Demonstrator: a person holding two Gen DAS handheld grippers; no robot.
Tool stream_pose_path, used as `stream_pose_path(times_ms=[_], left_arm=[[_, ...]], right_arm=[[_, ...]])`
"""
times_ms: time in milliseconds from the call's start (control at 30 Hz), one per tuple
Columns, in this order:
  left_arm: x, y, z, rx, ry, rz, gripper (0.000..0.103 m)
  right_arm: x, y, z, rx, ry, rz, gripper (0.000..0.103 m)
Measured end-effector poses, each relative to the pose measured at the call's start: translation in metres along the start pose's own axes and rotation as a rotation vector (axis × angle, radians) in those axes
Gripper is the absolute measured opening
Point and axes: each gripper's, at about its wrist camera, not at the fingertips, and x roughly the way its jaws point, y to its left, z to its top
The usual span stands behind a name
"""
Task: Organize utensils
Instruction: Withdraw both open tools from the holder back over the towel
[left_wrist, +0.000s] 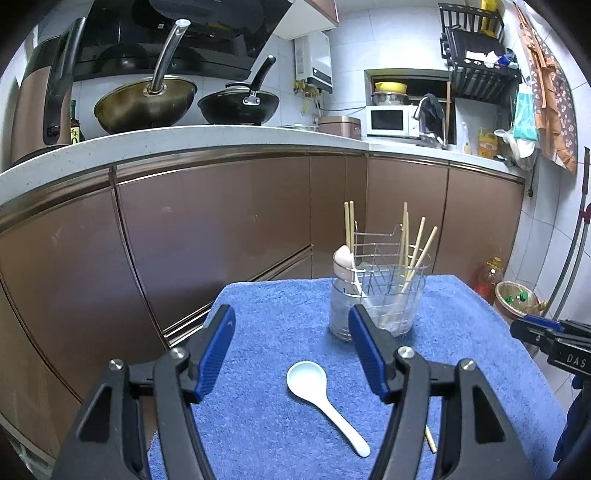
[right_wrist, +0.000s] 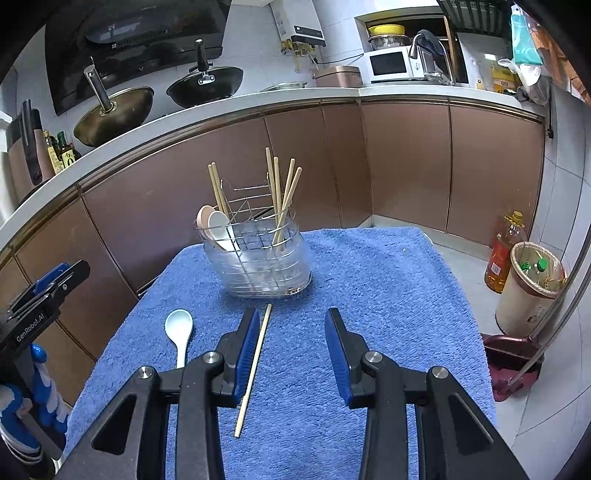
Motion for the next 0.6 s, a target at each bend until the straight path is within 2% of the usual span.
stream_pose_path(times_ms=[133, 600], left_arm=[[0.004, 0.000, -0.002, 0.001, 0.011, -0.003, 0.062], [0.017, 0.005, -0.015, -0.012, 0.056, 0.012, 0.062]], right_arm=[[0.004, 0.001, 0.000, -0.005, 0.008, -0.013, 0.034], [0.003, 0.007, 0.000, -0.067, 0.005, -0.159, 0.035]])
